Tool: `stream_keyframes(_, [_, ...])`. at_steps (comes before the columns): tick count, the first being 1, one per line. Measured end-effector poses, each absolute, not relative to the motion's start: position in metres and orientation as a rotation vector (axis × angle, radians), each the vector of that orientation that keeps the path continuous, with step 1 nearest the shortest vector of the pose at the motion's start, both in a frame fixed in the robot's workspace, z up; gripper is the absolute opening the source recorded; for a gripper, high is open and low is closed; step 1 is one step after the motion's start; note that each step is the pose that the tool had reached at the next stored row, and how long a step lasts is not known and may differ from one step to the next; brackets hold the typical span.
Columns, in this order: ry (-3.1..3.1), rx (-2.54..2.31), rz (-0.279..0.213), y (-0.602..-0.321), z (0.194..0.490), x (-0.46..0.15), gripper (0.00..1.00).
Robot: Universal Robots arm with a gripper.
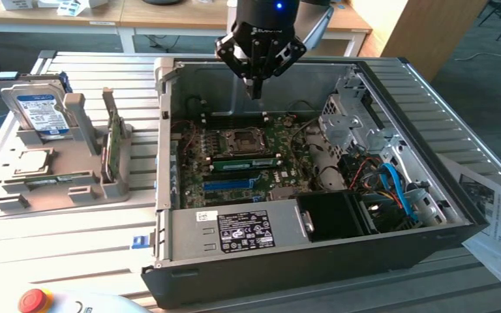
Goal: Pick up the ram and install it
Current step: 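Press down the ram until it locks into place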
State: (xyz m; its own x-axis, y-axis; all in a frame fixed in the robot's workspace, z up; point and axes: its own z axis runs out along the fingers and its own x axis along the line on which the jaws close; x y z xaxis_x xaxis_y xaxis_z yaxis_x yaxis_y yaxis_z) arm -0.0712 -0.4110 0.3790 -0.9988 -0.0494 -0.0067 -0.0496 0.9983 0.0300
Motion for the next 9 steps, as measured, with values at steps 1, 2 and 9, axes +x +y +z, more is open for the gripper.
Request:
stream_keyframes(1, [3.135, -0.055, 0.047, -0.4110, 0.3790, -0.0711, 0.10])
stream_keyframes(2, [3.135, -0.033, 0.047, -0.4110, 0.3790, -0.0711, 0.10])
stream_keyframes(9, [3.133, 0.066, 0.047, -0.4110, 0.3790, -0.0712, 0.10])
